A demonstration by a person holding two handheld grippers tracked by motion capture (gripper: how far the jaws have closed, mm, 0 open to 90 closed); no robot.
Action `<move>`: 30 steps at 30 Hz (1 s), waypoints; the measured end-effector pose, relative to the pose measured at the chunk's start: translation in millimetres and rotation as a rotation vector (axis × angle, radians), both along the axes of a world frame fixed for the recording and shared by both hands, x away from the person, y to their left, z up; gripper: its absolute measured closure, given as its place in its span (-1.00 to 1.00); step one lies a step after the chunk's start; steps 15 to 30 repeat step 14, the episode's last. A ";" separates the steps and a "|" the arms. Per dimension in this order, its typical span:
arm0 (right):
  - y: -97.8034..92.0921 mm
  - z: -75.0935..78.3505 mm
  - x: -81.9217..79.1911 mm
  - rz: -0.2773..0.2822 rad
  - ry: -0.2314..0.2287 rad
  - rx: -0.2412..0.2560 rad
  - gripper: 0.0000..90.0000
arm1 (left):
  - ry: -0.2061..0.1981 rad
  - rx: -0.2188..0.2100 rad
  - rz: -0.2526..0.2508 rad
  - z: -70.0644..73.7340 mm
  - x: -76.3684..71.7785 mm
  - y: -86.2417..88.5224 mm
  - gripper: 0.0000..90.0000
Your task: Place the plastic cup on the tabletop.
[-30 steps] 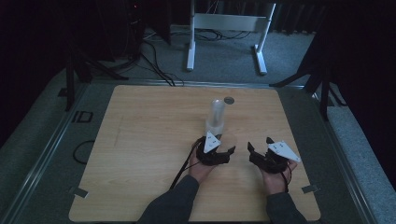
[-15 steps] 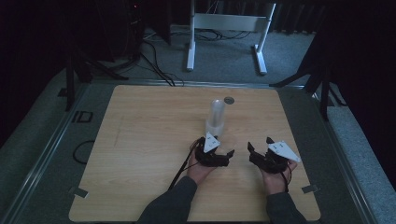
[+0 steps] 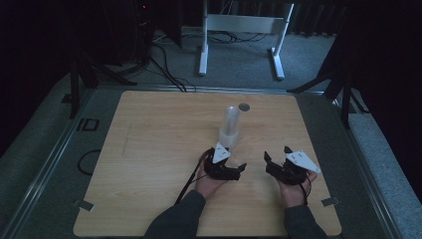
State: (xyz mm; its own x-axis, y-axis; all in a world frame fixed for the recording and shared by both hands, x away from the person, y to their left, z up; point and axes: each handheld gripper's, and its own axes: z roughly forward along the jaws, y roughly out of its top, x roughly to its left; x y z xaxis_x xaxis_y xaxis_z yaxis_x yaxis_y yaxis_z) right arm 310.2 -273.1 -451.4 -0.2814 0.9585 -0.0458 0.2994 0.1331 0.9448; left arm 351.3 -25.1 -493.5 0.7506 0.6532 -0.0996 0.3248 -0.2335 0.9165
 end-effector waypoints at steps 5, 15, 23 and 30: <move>-0.3 0.0 0.0 -0.002 -0.001 0.002 -0.50 | 0.002 -0.008 -0.002 -0.3 -4.4 7.0 -0.72; -1.2 -0.1 0.6 -0.002 0.001 0.004 -0.51 | 0.006 -0.026 0.005 -0.6 -7.5 13.4 -0.68; -1.2 -0.1 0.6 -0.002 0.001 0.004 -0.51 | 0.006 -0.026 0.005 -0.6 -7.5 13.4 -0.68; -1.2 -0.1 0.6 -0.002 0.001 0.004 -0.51 | 0.006 -0.026 0.005 -0.6 -7.5 13.4 -0.68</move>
